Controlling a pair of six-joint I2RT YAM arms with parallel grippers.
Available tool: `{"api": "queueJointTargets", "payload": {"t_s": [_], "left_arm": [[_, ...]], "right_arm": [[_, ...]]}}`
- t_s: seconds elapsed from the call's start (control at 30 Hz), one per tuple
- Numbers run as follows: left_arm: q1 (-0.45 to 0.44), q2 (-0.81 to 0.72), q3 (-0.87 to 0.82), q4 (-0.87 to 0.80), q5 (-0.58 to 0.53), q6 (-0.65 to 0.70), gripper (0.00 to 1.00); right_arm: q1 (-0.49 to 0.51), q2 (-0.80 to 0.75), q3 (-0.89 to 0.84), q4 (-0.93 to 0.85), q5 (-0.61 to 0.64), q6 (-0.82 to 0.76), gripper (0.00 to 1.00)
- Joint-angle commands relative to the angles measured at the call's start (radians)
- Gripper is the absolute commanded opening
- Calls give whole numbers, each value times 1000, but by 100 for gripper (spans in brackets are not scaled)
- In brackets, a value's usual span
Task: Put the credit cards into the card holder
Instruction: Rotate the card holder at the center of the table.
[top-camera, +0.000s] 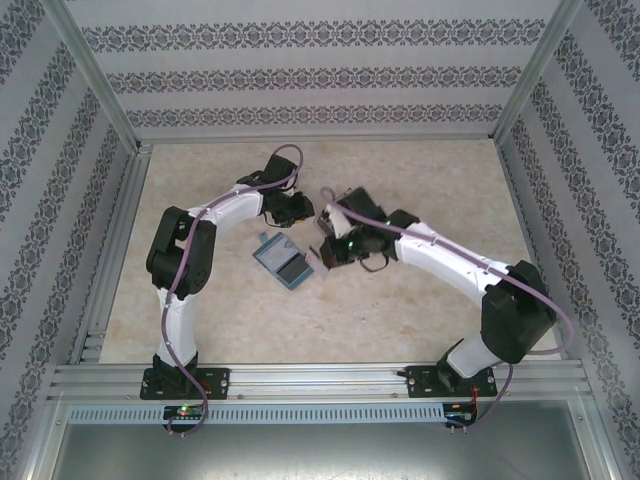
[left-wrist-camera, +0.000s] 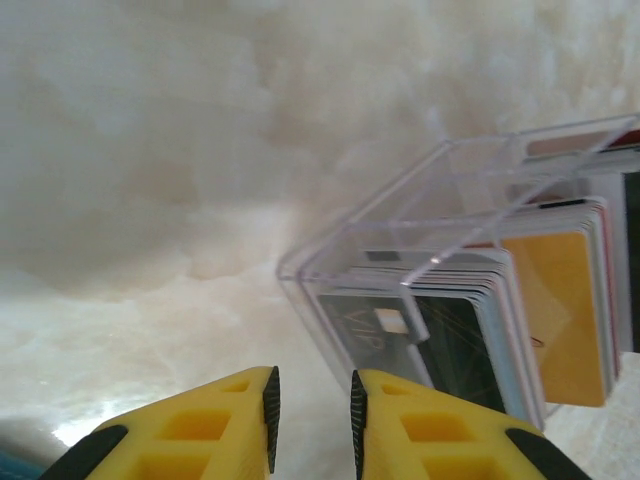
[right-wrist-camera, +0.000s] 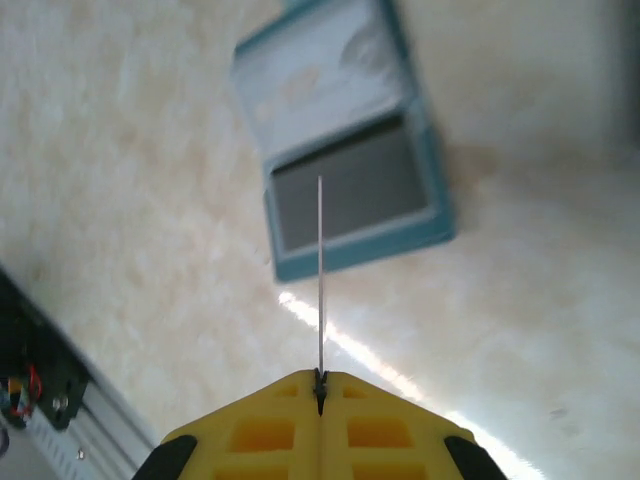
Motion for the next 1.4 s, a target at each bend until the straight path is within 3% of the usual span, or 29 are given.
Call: {"api": "queueJointTargets", "payload": {"t_s": [0.0,0.17,0.43,0.87,1.37], "left_arm": [[25,31,11,-55,-21,53,28],[50,66,34,-73,-7,70,28],[65,79,35,-106,-18,98,28],[80,42,-46,-108,-28,115,28],[81,-30,-134,-104,-59,110,27]], "right_arm": [[101,-2,-44,102,-40,111,3],[194,107,-32,148,-28,145,3],[161,203,-3,150,49,133,2],[59,133,-53,125,106,109,3],[17,59,-63,118,90,114,3]]}}
